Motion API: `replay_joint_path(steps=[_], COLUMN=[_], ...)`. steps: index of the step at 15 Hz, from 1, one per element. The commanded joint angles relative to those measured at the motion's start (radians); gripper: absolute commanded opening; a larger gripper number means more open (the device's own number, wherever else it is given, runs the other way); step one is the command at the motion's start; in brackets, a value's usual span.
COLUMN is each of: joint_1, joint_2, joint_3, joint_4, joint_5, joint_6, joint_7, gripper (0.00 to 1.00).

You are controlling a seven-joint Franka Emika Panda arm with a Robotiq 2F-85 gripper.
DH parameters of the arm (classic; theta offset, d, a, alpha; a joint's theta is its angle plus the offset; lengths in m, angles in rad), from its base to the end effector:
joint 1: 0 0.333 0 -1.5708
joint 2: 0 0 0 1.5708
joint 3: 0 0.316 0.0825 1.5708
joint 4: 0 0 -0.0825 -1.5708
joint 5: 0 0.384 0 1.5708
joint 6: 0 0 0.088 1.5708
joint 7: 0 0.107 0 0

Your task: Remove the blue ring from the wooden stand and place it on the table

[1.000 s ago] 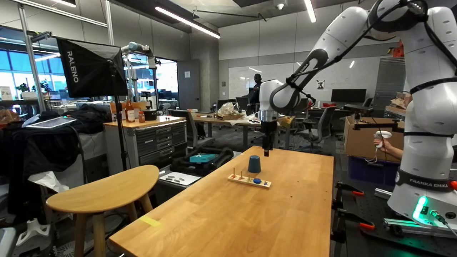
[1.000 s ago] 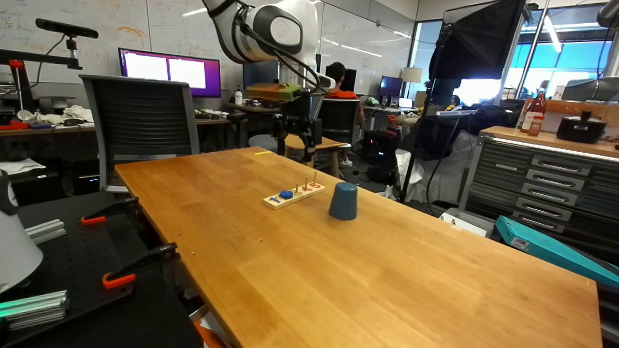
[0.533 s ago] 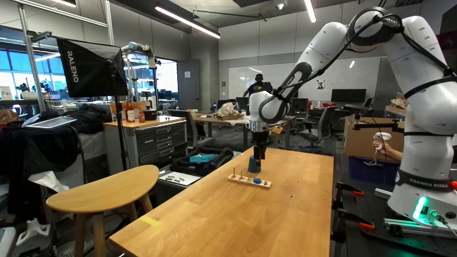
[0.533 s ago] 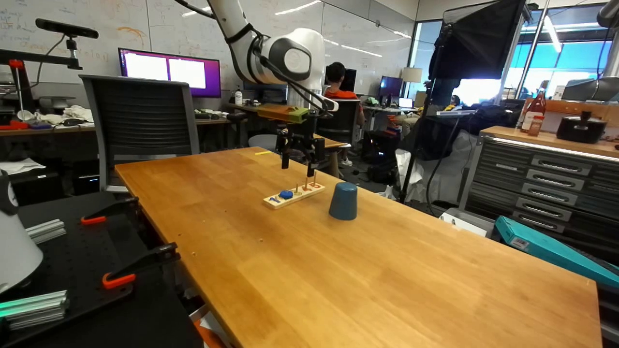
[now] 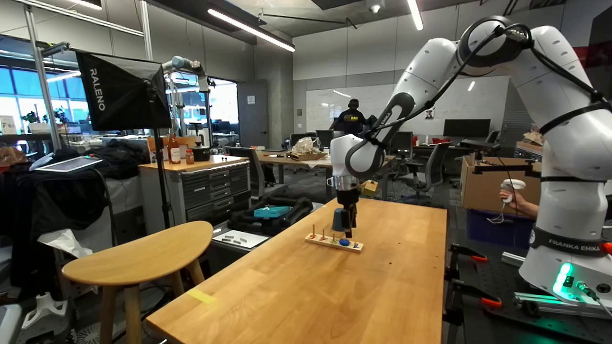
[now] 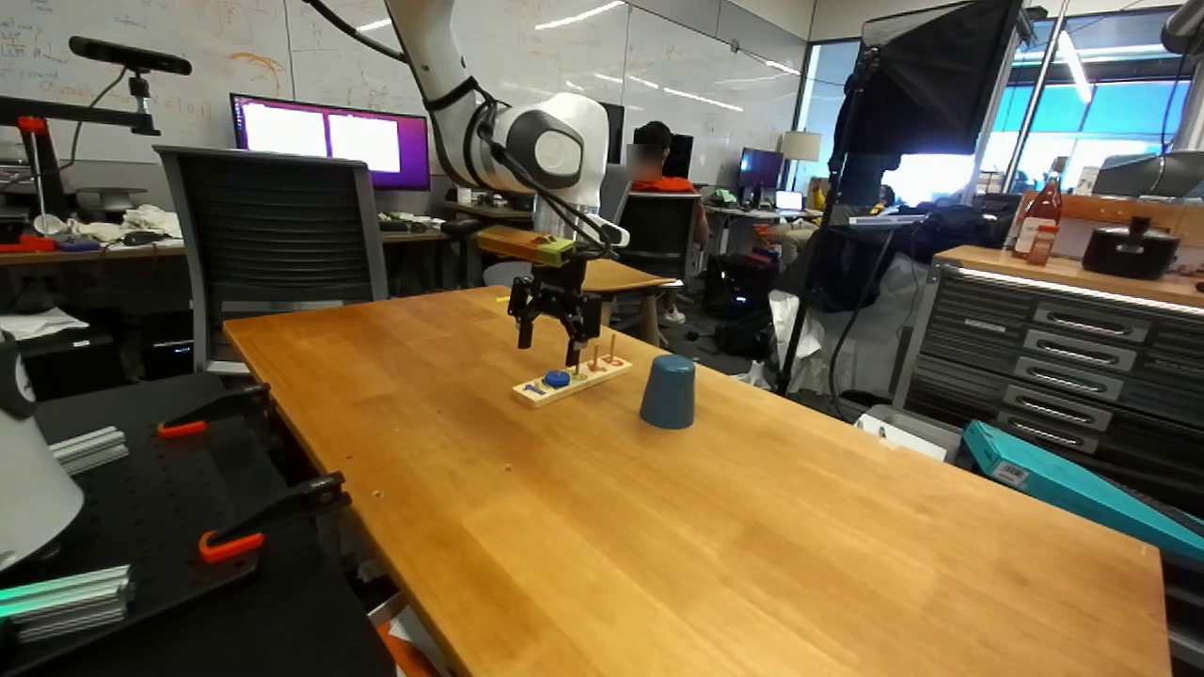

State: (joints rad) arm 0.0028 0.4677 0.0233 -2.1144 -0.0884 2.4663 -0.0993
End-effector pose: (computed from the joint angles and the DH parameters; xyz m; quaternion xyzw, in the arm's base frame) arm 0.5647 0.0151 0.1798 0.9934 0.0975 -0.0583 0.0181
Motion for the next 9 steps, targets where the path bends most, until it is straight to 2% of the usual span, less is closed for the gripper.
replay_joint_path(steps=[1,9], joint_1=[0.02,0.049], joint_2=[0.019,0.054], joint_3=[-0.006,-0.018], joint_4=[-0.016,-0.031], joint_5=[-0.009,-0.032], joint_6=[0.056,0.16], joint_7=[0.026,0.055], gripper=[1.0,1.0])
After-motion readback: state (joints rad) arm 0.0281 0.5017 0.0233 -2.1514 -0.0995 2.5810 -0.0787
